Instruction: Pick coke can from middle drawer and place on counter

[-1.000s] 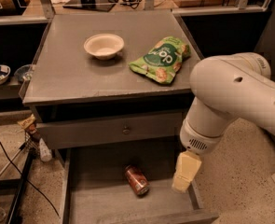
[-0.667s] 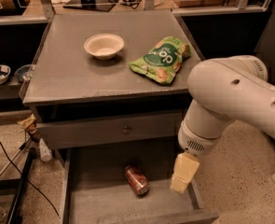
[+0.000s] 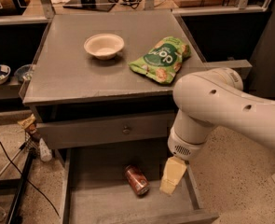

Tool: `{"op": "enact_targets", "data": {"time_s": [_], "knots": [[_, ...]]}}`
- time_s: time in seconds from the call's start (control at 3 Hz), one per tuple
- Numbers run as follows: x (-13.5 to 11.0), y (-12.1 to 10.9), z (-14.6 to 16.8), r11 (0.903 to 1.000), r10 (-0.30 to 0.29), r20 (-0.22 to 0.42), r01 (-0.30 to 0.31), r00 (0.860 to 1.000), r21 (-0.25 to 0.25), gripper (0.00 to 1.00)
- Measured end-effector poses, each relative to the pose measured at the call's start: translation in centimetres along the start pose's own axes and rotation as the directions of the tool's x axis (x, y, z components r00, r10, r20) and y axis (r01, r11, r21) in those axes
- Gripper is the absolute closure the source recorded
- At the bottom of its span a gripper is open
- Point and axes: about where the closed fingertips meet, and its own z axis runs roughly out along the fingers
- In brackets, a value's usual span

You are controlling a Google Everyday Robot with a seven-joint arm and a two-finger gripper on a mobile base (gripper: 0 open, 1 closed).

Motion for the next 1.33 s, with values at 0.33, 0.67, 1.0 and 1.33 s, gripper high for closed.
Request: {"op": "enact_targets", "data": {"time_s": [0.33,0.67,1.0,1.33], "knots": [[0.0,0.0,0.0,1.0000,0.001,0.000,-0.001,1.000,-0.001,0.00],[-0.5,-0.1,1.3,0.9994,0.023,0.009,-0.023,1.000,-0.024,0.00],[-1.5,-0.1,3.3,0.9979,0.037,0.010,-0.036,0.999,-0.054,0.00],[-3.3,-0.5,4.1,0.9971,0.027,0.032,-0.025,0.999,-0.072,0.00]]}}
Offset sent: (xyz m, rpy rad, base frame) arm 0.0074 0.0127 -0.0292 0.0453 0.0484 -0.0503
